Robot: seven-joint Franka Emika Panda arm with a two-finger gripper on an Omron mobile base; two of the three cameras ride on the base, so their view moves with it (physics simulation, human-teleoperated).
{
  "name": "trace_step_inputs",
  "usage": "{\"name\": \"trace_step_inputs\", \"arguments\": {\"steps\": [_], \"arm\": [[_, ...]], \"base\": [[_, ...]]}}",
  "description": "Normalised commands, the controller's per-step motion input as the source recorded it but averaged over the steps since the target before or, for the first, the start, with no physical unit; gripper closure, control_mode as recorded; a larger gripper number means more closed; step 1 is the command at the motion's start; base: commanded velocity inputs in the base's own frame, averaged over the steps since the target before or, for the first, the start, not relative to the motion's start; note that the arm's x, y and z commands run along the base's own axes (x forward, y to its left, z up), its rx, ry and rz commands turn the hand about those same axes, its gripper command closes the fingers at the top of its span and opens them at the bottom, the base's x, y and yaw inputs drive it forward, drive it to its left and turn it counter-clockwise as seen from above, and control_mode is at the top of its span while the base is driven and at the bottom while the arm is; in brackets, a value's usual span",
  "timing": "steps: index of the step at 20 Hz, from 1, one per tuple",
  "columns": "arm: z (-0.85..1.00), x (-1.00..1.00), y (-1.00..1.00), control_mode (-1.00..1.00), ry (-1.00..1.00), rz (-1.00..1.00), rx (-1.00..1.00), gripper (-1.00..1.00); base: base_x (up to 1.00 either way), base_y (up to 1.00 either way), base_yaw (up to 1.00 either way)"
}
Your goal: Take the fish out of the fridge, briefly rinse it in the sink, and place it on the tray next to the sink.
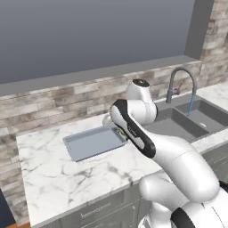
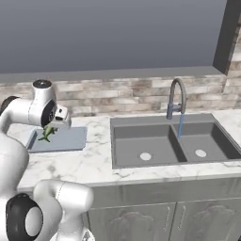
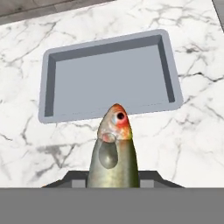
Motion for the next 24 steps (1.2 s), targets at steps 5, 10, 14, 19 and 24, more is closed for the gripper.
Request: {"name": "trace_step_inputs", "arguments": {"steps": [5, 10, 14, 19, 24], "arm": [[-0.51, 0.61, 0.09, -1.0, 0.0, 0.0, 0.03, 1.0], [-0.96, 0.55, 0.34, -1.0, 0.0, 0.0, -0.03, 1.0], [-0.35, 0.75, 0.3, -1.0, 0.0, -0.01, -0.01, 1.0], [-0.21, 0.77, 0.18, -1.0, 0.0, -0.01, 0.0, 1.0], [-0.22, 0.57, 0.18, -1.0, 0.0, 0.0, 0.0, -1.0]], "base": [[0.0, 0.0, 0.0], [0.0, 0.0, 0.0], [0.0, 0.0, 0.0], [0.0, 0.0, 0.0], [0.0, 0.0, 0.0]]}}
